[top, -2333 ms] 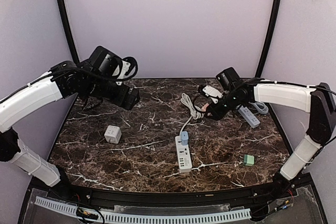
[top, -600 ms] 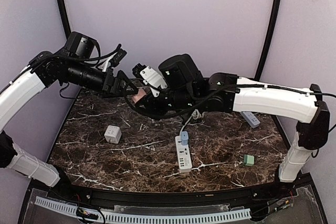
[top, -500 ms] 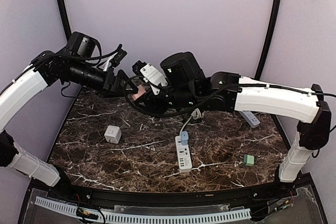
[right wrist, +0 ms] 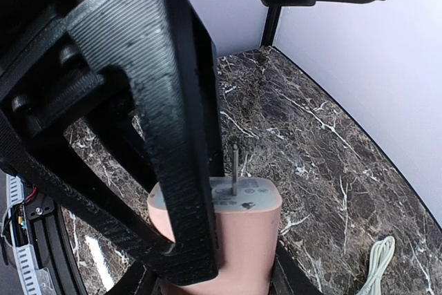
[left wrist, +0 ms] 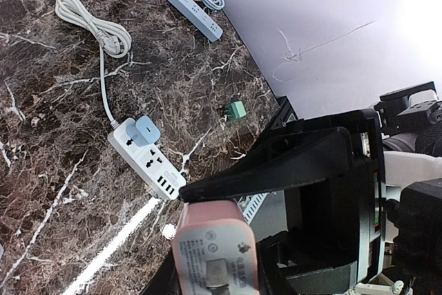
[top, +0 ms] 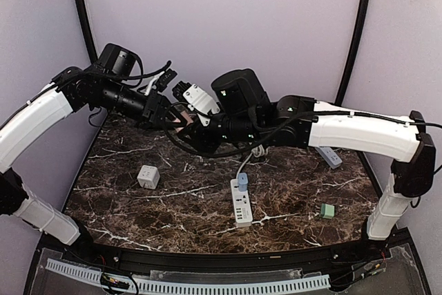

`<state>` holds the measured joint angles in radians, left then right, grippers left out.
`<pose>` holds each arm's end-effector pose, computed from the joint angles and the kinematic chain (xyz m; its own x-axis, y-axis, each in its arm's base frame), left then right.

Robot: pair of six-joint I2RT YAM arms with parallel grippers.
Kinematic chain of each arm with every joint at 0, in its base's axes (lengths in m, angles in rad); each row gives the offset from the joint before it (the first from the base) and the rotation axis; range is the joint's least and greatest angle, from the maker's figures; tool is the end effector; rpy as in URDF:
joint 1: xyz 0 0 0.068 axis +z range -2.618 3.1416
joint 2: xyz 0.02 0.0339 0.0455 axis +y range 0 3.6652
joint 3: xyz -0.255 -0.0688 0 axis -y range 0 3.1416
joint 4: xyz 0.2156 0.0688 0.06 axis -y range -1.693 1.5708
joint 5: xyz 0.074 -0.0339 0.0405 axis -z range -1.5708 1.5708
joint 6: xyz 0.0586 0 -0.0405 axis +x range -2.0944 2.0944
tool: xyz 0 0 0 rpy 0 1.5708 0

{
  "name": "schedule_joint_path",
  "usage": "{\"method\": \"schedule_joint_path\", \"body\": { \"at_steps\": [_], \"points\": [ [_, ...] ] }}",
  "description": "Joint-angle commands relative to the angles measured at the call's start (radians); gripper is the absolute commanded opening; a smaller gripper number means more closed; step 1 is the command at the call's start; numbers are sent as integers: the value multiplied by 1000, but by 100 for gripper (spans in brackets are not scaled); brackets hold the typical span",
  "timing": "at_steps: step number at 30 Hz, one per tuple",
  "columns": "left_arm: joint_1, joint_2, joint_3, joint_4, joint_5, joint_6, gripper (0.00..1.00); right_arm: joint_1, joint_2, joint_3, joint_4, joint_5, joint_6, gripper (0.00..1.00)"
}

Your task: Insert the plug

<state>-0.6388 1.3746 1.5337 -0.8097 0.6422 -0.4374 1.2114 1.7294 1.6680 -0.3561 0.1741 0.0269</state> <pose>0.1957 -0.1891 0.3838 -0.8048 0.1752 -0.5671 0.5731 0.4779 -0.6657 0.1500 0.3705 0.3585 -0.1659 -0.3661 -0.9157 -0.8621 0.5046 -0.0456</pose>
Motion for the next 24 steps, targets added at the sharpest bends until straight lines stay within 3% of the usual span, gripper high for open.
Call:
{"method": "schedule_joint_path", "body": {
  "at_steps": [1,4,7,8,9,11,12,13,24],
  "points": [
    [7,15,6,-6,35,11,21,16,-8,-15,46,-2,-12,0],
    [8,13,6,1,47,9,5,20,-8,-20,45,10,-11,0],
    [10,7,7,12,50,-1,1,22,1,-6,36,31,7,0],
    [11,1,8,14,48,-5,1,21,5,1,29,45,16,5],
    [15,-1,8,19,44,-9,1,21,8,5,22,67,34,15],
    [25,-7,6,30,40,-21,1,22,2,-4,26,103,66,45],
    [29,-12,5,39,39,-32,1,22,-1,-14,28,112,76,77],
    [38,-15,2,45,39,-38,1,21,-7,-21,30,121,85,95],
    [136,-97,-75,239,36,-155,1,2,-102,-136,99,86,159,99]
  ]
}}
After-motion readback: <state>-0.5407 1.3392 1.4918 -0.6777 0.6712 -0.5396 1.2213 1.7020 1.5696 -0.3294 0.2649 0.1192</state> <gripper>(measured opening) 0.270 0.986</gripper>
